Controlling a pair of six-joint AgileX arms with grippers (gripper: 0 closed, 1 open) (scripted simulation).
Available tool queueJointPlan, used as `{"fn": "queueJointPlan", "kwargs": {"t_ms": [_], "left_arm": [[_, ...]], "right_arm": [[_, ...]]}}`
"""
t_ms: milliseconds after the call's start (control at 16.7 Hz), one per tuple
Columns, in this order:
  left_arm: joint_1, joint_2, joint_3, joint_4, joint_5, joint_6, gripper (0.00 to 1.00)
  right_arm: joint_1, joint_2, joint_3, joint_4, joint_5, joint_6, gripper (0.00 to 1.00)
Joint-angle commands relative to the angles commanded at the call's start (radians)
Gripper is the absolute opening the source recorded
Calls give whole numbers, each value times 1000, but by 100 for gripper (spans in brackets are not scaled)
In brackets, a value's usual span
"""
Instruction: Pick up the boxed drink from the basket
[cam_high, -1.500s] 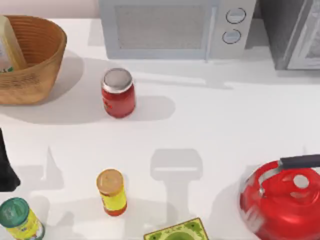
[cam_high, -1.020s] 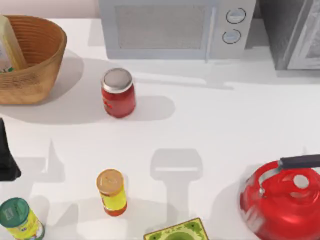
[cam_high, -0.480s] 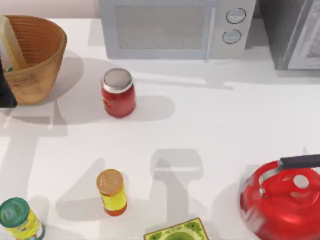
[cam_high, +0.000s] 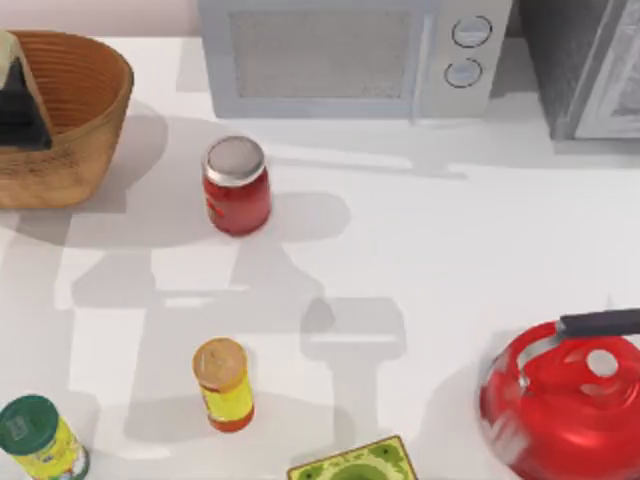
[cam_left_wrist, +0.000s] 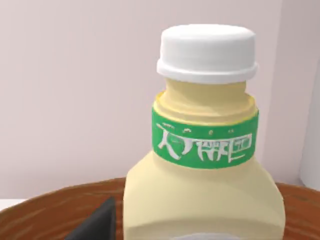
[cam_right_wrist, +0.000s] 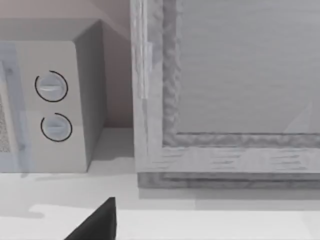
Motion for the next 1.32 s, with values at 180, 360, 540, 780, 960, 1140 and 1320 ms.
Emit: {"fn": "queueJointPlan", "kwargs": {"t_ms": [180,360,540,780,960,1140,1320], "left_arm": [[13,179,54,114,13,1,100],[20,280,83,177,21,1,100],[21,295,88,187,22,1,100],[17,276,88,188,19,6,100],[14,312,127,164,15,1,100],[7,359,205,134,9,0,100],[1,402,276,107,3,0,100]], "right_arm": [[0,0,0,0,0,0,100],[0,0,0,0,0,0,100],[0,0,0,0,0,0,100],[0,0,0,0,0,0,100],[0,0,0,0,0,0,100],[0,0,0,0,0,0,100],[0,0,0,0,0,0,100]]}}
